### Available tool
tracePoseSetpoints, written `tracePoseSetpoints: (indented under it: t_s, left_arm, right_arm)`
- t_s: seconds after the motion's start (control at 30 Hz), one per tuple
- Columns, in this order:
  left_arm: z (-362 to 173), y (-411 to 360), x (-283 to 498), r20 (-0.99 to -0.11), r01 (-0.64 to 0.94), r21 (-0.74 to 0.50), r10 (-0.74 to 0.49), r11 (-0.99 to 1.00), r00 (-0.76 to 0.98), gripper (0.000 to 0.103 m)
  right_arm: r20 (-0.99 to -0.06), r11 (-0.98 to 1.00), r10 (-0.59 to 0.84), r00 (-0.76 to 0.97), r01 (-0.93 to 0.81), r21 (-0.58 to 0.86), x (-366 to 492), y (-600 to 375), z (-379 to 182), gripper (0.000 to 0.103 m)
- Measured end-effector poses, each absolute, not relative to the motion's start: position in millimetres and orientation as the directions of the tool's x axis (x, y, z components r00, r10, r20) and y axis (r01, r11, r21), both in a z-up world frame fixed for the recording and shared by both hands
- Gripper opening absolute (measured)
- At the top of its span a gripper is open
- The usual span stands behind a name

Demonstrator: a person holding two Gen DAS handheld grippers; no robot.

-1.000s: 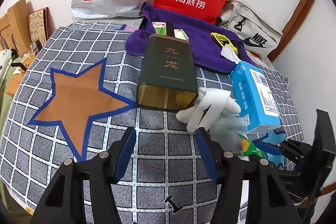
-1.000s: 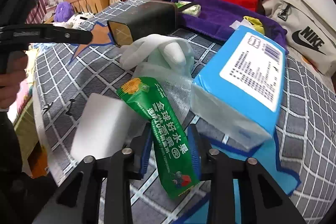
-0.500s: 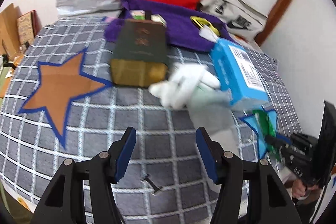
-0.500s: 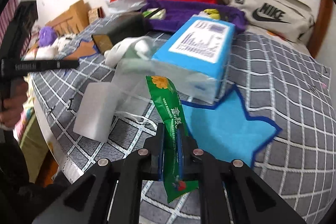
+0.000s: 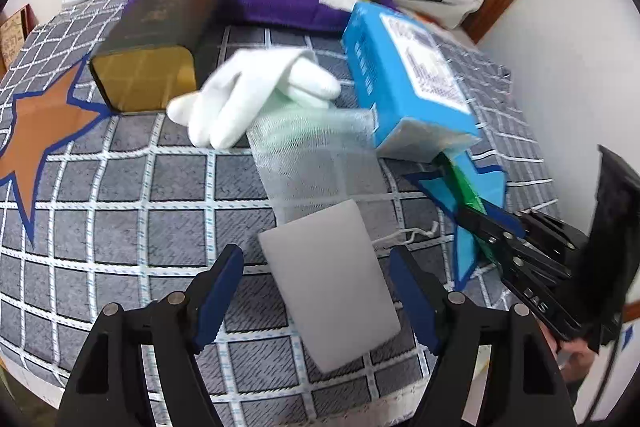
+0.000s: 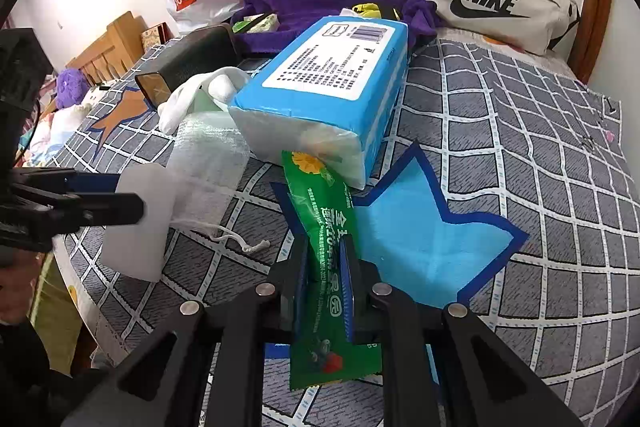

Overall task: Organize soft objects
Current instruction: 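Grasp the white foam block with the left tool and lift it, then carry the foam block with the left tool while the right tool carries the green packet toward the towel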

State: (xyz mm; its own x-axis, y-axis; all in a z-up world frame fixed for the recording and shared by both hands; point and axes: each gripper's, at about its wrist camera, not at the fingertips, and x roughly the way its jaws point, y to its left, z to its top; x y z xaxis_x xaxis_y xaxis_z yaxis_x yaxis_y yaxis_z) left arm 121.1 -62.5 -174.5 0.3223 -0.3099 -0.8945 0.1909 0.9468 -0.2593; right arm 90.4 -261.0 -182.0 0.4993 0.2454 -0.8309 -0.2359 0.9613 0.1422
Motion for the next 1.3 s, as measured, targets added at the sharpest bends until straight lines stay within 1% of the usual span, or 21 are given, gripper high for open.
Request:
tracePoseSetpoints:
  t_s: [0.07,0.13,0.2,0.27,0.4,0.5,0.6,0.67,0.77,1.03,1.3]
  left_arm:
    - [-183.0,-70.7,124.1,-0.909,0.197,-0.235,-0.287,0.952,0.304,0.074]
    - [-188.9,-73.2,125.5,-0.914,0.191,-0.201,-0.254,0.961,0.315,0.071]
    - [-185.1,-69.2,123.7,-0.903,0.194,-0.191,-0.250,0.962,0.349,0.059]
    - [-182.6,-57.5,124.3,-0.898,0.173,-0.203,-0.254,0.964,0.359,0.057]
    - [-175.5,-24.3,124.6,-0.890,0.097,-0.164,-0.189,0.982,0.415,0.057]
    - [-173.9,-2.6,129.4,-0.892,0.037,-0.154,-0.155,0.987,0.426,0.057]
    - [-176.8,19.0,133.5,-0.897,-0.007,-0.198,-0.178,0.980,0.405,0.057]
    - [-176.1,27.9,132.3,-0.889,-0.011,-0.241,-0.216,0.970,0.405,0.057]
    - [-171.3,33.0,131.5,-0.885,-0.017,-0.224,-0.196,0.975,0.422,0.057]
    - [-141.7,40.4,127.0,-0.852,0.004,-0.250,-0.222,0.968,0.475,0.057]
    - [-116.0,41.7,132.3,-0.835,0.011,-0.239,-0.212,0.971,0.508,0.057]
  right_arm:
    - [-0.825,0.960,0.254,0.504,-0.237,0.150,90.3,-262.2,-182.5,0.014]
    - [-0.820,0.958,0.265,0.507,-0.235,0.164,89.4,-263.8,-182.7,0.015]
    - [-0.817,0.959,0.265,0.512,-0.230,0.167,88.7,-263.7,-182.6,0.014]
    - [-0.814,0.960,0.258,0.520,-0.229,0.158,87.4,-261.7,-181.8,0.014]
    - [-0.814,0.961,0.258,0.521,-0.229,0.158,86.5,-257.0,-180.4,0.013]
    - [-0.814,0.957,0.266,0.517,-0.240,0.161,87.1,-252.0,-178.7,0.012]
    - [-0.812,0.956,0.272,0.517,-0.242,0.167,87.7,-248.8,-174.7,0.011]
    - [-0.808,0.953,0.286,0.514,-0.243,0.183,87.7,-247.8,-170.7,0.011]
    - [-0.803,0.954,0.284,0.524,-0.238,0.182,85.5,-245.8,-163.1,0.011]
    - [-0.773,0.953,0.287,0.566,-0.247,0.174,79.8,-241.2,-132.6,0.011]
    - [-0.745,0.951,0.299,0.596,-0.255,0.177,83.7,-239.2,-104.1,0.011]
